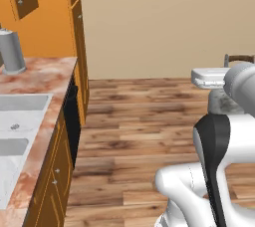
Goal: Pick the kettle from the cabinet and place it on a stove burner. Then pick the pot from the counter and place it on another stove burner. Finally, turn both burners on.
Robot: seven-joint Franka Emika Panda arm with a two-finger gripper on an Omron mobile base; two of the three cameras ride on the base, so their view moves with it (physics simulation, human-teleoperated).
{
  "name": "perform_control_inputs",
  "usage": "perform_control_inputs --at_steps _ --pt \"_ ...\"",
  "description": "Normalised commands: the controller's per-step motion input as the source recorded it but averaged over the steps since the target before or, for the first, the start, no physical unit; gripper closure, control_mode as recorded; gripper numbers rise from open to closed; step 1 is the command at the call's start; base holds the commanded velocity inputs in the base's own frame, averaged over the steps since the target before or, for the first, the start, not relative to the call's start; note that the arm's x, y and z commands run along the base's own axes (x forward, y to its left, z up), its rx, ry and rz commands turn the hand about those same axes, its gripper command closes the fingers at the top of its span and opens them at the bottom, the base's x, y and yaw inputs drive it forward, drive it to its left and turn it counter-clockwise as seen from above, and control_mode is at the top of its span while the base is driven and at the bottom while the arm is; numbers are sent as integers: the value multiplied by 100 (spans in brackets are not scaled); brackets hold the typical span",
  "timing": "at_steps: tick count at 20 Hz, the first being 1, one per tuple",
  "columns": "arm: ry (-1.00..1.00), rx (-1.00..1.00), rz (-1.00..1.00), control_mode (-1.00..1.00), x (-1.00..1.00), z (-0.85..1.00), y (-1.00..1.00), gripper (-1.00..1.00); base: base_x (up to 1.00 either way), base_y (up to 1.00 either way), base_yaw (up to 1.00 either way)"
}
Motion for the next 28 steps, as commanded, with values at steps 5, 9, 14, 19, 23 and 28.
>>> perform_control_inputs --at_steps 5,9,14,19,23,28 --pt "0 0 0 100 0 0 0 100 0 -38 -28" --pt "0 0 0 100 0 0 0 100 0 -37 -29" --pt "0 0 0 100 0 0 0 100 0 -31 -30" --pt "0 0 0 100 0 0 0 100 0 -24 -32" --pt "0 0 0 100 0 0 0 100 0 -21 -33" --pt "0 0 0 100 0 0 0 100 0 -18 -34"
